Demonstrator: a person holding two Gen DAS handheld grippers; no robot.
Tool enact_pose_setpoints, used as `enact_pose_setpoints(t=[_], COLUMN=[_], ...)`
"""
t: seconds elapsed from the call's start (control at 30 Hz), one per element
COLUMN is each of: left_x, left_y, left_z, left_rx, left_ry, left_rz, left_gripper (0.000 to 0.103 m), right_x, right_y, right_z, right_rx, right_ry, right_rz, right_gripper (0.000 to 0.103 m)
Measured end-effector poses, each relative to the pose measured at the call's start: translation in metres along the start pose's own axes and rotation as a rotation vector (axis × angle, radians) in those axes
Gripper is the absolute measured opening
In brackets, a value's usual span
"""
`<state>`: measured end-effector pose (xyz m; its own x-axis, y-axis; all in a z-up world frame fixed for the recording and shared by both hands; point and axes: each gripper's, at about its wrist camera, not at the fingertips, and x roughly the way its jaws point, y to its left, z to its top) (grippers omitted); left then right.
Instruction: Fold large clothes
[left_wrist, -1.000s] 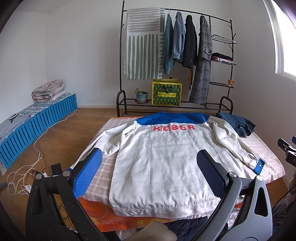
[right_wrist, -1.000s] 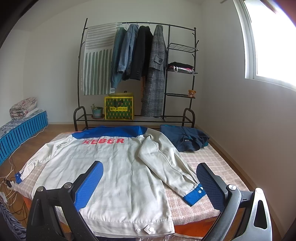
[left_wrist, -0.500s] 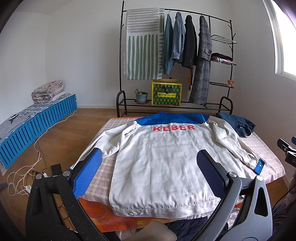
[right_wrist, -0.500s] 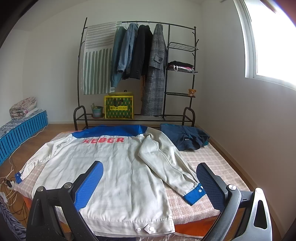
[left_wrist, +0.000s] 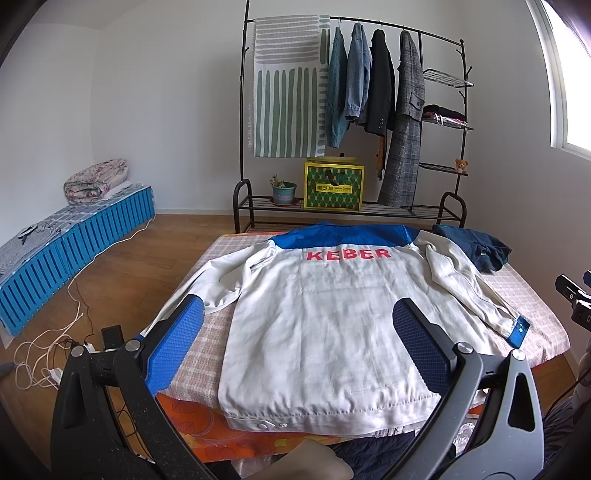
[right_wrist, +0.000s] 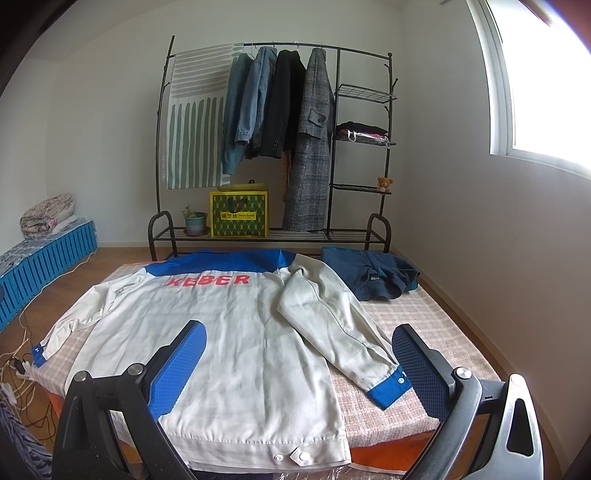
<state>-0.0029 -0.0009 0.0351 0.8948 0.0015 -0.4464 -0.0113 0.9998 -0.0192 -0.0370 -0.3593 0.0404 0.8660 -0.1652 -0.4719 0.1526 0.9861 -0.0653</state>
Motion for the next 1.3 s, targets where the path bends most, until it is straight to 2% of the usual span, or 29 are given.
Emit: enact_pose_setpoints(t=[0.5,0.67,0.77,0.97,1.03,1.2,1.3], left_x=[0.000,0.026,0.037,0.082,0.102,0.153,0.187], left_y=[0.012,0.022,0.034,0.091,0.117,0.192,0.237], left_z=[0.007,0.002,0.000,-0.002,-0.005,-0.017,-0.028], left_rx=[0.001,0.011,0.011,-0.018,-0.029,-0.126,-0.227], left_ry=[0.008,0.014,-0.011,0.005,0.028,0.099,0.177], left_rz=[0.013,0.041,0.075,0.158,0.179,0.081,0.109], left_gripper=[0.103,0.103,0.103,0.103,0.103,0.103,0.098], right_x=[0.010,0.023,0.034,0.071,0.085,0.119,0.139], right_y=[0.009,0.019,0.027,0.047,0.057,0.091,0.110], right_z=[0.005,0.006,0.007,0.011,0.014,0.019,0.015], right_rx=[-0.009,-0.018,-0.022,0.043,0.052,-0.003,-0.043], right_ry=[0.004,0.014,0.017,0.043,0.024,-0.036,-0.039], right_rz=[0.012,0.032,0.049,0.152,0.179,0.256,0.286], right_gripper=[0.102,0.102,0.102,0.102,0.102,0.102,0.102])
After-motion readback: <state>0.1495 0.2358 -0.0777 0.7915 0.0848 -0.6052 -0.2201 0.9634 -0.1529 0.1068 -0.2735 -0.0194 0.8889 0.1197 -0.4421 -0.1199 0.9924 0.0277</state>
